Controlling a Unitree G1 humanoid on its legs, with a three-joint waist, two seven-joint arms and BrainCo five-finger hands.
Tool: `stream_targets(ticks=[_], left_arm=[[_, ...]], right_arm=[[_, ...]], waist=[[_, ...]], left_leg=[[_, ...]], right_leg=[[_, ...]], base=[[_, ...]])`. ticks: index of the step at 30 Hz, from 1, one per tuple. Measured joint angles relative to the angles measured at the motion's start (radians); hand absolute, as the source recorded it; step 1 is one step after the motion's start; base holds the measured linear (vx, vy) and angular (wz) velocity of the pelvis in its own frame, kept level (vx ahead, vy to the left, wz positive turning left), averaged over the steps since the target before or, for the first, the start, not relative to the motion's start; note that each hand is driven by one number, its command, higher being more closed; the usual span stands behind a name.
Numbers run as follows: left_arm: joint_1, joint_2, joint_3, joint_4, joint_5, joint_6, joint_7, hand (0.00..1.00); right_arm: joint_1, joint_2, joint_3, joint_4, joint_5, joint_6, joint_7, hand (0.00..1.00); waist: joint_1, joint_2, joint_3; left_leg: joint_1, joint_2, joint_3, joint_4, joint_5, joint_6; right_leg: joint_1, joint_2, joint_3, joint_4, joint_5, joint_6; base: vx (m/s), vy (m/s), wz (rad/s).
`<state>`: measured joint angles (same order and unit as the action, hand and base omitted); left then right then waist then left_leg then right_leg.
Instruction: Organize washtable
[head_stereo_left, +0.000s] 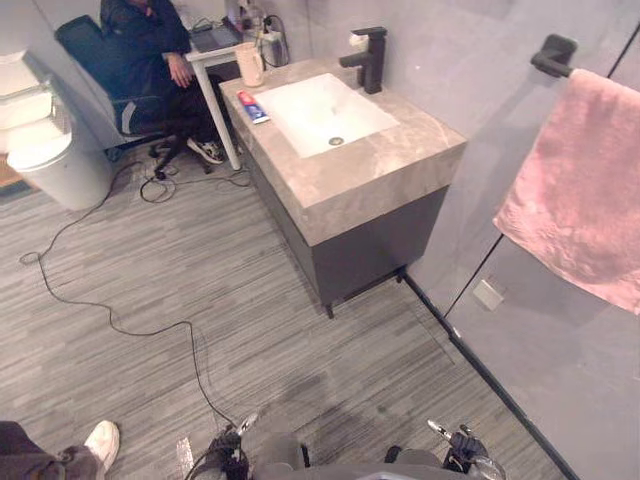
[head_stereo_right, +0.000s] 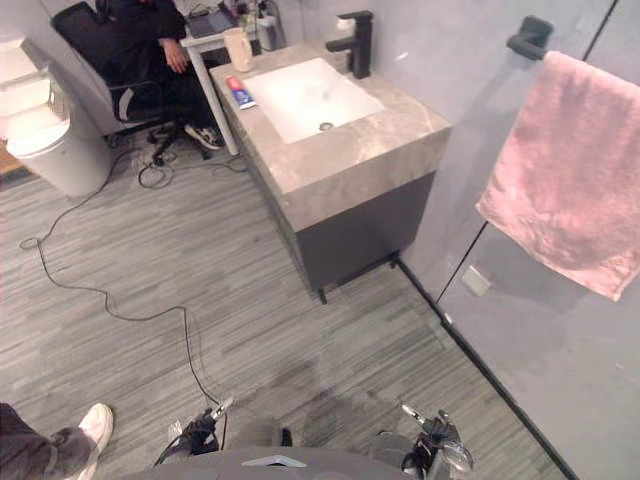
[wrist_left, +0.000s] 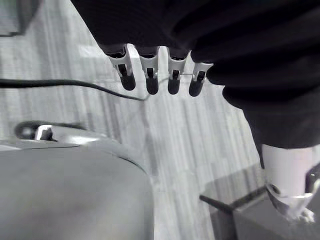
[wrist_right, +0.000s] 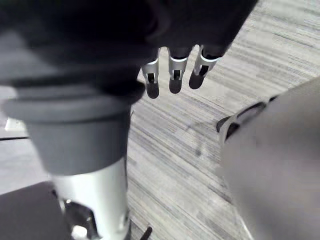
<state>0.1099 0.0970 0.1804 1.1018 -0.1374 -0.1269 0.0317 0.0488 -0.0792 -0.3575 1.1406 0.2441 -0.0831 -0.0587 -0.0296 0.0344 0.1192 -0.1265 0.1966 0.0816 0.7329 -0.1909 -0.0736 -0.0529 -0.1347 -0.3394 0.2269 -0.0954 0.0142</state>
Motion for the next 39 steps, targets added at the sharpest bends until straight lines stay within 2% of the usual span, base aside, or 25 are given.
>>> stream_targets(ticks=[1, 2, 3, 4, 5, 6, 7, 11, 14, 18, 21, 31, 34, 36, 38, 39], left_arm=[[-0.001, 0.001, 0.006, -0.003, 0.007, 0.003, -0.004, 0.00], [-0.001, 0.002, 0.006, -0.006, 0.009, 0.004, -0.005, 0.00], [0.003, 0.015, 0.002, -0.006, 0.016, 0.006, -0.003, 0.00], [0.005, 0.031, -0.026, -0.004, 0.032, 0.006, -0.004, 0.00], [0.004, 0.034, -0.037, -0.002, 0.038, 0.007, -0.004, 0.00], [-0.010, 0.030, -0.059, -0.004, 0.038, 0.006, -0.004, 0.00], [0.001, 0.032, -0.060, -0.003, 0.035, 0.006, -0.004, 0.00], [0.027, 0.033, -0.064, 0.000, 0.037, 0.001, -0.002, 0.00], [0.024, 0.036, -0.061, 0.030, 0.038, -0.009, -0.002, 0.00], [0.017, 0.027, -0.040, 0.040, 0.039, -0.006, -0.003, 0.00], [0.013, 0.020, -0.012, 0.044, 0.038, -0.006, -0.003, 0.00], [0.007, 0.020, 0.011, 0.036, 0.037, -0.012, -0.003, 0.00], [0.000, 0.019, 0.014, 0.032, 0.037, -0.021, -0.003, 0.00], [0.001, 0.021, 0.015, 0.026, 0.035, -0.027, -0.003, 0.00], [0.000, 0.024, 0.015, 0.025, 0.034, -0.029, -0.003, 0.00], [0.000, 0.020, 0.014, 0.027, -0.005, -0.029, -0.004, 0.00]], right_arm=[[0.008, 0.002, -0.035, 0.001, 0.000, 0.002, 0.001, 0.00], [0.011, 0.001, -0.056, 0.004, 0.000, 0.003, 0.001, 0.00], [0.022, 0.026, -0.082, 0.012, 0.001, 0.009, 0.002, 0.00], [0.045, 0.033, -0.084, 0.016, 0.001, 0.009, 0.004, 0.00], [0.054, 0.032, -0.088, 0.018, 0.001, 0.009, 0.004, 0.00], [0.055, 0.037, -0.104, 0.036, 0.003, 0.010, 0.001, 0.00], [0.050, 0.038, -0.095, 0.037, 0.003, 0.007, 0.002, 0.00], [0.037, 0.020, -0.018, 0.036, 0.008, 0.003, 0.002, 0.00], [0.012, 0.012, 0.046, 0.037, 0.008, 0.001, 0.006, 0.00], [-0.009, 0.009, 0.091, 0.037, 0.000, 0.001, 0.021, 0.00], [-0.012, 0.006, 0.090, 0.038, -0.023, 0.002, 0.028, 0.00], [-0.021, 0.017, 0.080, 0.050, -0.039, 0.007, 0.027, 0.00], [-0.022, 0.022, 0.066, 0.048, -0.039, 0.007, 0.027, 0.00], [-0.017, 0.030, 0.039, 0.043, -0.029, 0.007, 0.025, 0.00], [-0.012, 0.041, 0.020, 0.035, -0.028, 0.005, 0.024, 0.00], [-0.009, 0.041, 0.000, 0.025, -0.020, 0.003, 0.024, 0.00]], waist=[[-0.006, 0.005, -0.004], [-0.009, -0.002, -0.005], [-0.023, -0.029, -0.033], [-0.050, -0.039, -0.050], [-0.050, -0.027, -0.054], [-0.036, -0.044, -0.058], [-0.032, -0.050, -0.063], [-0.017, -0.052, -0.077], [-0.015, -0.057, -0.081], [-0.007, -0.046, -0.082], [0.010, -0.042, -0.087], [0.022, -0.064, -0.085], [0.025, -0.072, -0.075], [0.028, -0.086, -0.065], [0.029, -0.094, -0.059], [0.030, -0.088, -0.056]], left_leg=[[0.038, 0.017, 0.008, -0.072, -0.023, -0.021], [0.046, -0.002, 0.032, -0.129, -0.029, -0.025], [0.074, -0.044, 0.043, -0.284, -0.027, -0.028], [0.134, -0.072, 0.016, -0.461, -0.023, -0.033], [0.153, -0.075, 0.008, -0.540, -0.025, -0.030], [0.170, -0.100, 0.010, -0.614, 0.001, -0.015], [0.169, -0.116, 0.010, -0.625, 0.012, -0.009], [0.177, -0.142, 0.039, -0.628, 0.014, -0.004], [0.177, -0.140, 0.053, -0.636, 0.018, 0.003], [0.186, -0.130, 0.064, -0.643, 0.018, 0.003], [0.188, -0.129, 0.068, -0.647, 0.018, 0.003], [0.199, -0.132, 0.028, -0.648, 0.010, 0.016], [0.167, -0.145, -0.011, -0.586, -0.020, 0.031], [0.144, -0.167, -0.049, -0.506, -0.071, 0.046], [0.127, -0.193, -0.091, -0.450, -0.107, 0.063], [0.125, -0.202, -0.116, -0.430, -0.130, 0.087]], right_leg=[[-0.018, -0.016, -0.020, 0.014, 0.009, 0.014], [-0.025, -0.016, -0.020, 0.007, 0.017, 0.025], [-0.035, -0.013, 0.015, -0.049, 0.028, 0.033], [-0.032, 0.004, 0.060, -0.104, 0.056, 0.031], [-0.035, 0.004, 0.048, -0.116, 0.067, 0.045], [-0.047, -0.016, 0.051, -0.124, 0.088, 0.052], [-0.045, -0.024, 0.062, -0.143, 0.114, 0.056], [-0.034, -0.032, 0.112, -0.180, 0.141, 0.067], [-0.050, -0.022, 0.136, -0.185, 0.153, 0.068], [-0.049, -0.006, 0.153, -0.196, 0.160, 0.061], [-0.048, -0.001, 0.160, -0.207, 0.166, 0.061], [-0.015, -0.007, 0.127, -0.215, 0.165, 0.061], [-0.022, -0.033, 0.098, -0.164, 0.131, 0.076], [-0.040, -0.084, 0.066, -0.030, 0.049, 0.103], [-0.057, -0.133, 0.051, 0.080, 0.005, 0.125], [-0.096, -0.161, 0.063, 0.197, 0.008, 0.120]], base=[[0.07, 0.191, 0.77], [0.04, 0.253, 0.89], [0.09, 0.249, 1.18], [0.13, 0.232, 1.28], [0.09, 0.236, 0.95], [0.00, 0.245, 0.35], [-0.02, 0.217, 0.07], [-0.05, 0.110, -0.24], [-0.06, -0.004, -0.23], [-0.02, -0.020, -0.13], [0.01, 0.003, -0.09], [0.03, 0.004, 0.10], [0.03, 0.055, 0.36], [0.03, 0.106, 0.58], [0.05, 0.122, 0.66], [0.09, 0.171, 0.80]])
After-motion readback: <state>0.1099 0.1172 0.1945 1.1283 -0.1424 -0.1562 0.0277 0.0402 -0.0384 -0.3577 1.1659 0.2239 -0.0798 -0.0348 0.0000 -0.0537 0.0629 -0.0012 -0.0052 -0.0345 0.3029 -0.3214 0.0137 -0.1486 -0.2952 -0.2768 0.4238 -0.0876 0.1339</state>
